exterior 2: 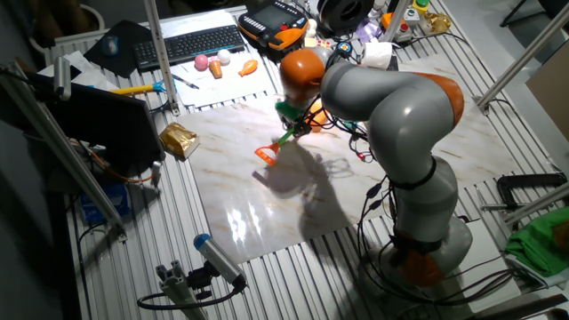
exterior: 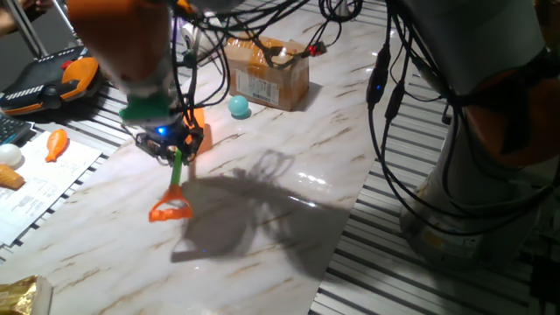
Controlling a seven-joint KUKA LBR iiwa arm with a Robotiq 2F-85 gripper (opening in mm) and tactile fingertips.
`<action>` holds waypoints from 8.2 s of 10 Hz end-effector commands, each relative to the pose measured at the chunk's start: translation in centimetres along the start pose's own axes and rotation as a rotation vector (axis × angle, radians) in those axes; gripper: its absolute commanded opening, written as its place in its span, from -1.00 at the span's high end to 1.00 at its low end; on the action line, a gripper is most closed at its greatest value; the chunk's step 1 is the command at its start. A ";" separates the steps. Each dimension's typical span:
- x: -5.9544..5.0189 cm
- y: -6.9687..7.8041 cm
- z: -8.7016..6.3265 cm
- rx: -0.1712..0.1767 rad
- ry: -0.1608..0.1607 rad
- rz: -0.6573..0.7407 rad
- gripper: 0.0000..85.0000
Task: Use a shovel to scoop up an object
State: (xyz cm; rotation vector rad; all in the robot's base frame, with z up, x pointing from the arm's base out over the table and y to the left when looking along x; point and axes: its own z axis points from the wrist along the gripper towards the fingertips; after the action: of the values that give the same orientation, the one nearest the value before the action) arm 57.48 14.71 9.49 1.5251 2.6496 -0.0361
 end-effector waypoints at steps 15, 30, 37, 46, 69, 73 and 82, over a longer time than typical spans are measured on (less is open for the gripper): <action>-2.9 -0.6 -3.0 -0.004 0.208 0.351 0.98; -4.3 -2.0 -1.8 0.002 0.327 0.487 0.98; -5.1 -2.6 -1.5 -0.001 0.352 0.495 0.98; -6.4 -3.4 -1.1 -0.021 0.359 0.467 0.98; -11.1 -4.8 1.1 -0.046 0.219 0.366 0.98; -11.1 -4.9 1.2 -0.029 0.155 0.339 0.98; -9.3 -3.9 0.7 -0.003 0.056 0.299 0.98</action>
State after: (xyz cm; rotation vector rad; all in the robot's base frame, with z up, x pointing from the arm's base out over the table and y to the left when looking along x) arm 58.78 4.76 9.55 1.9283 2.4286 0.0295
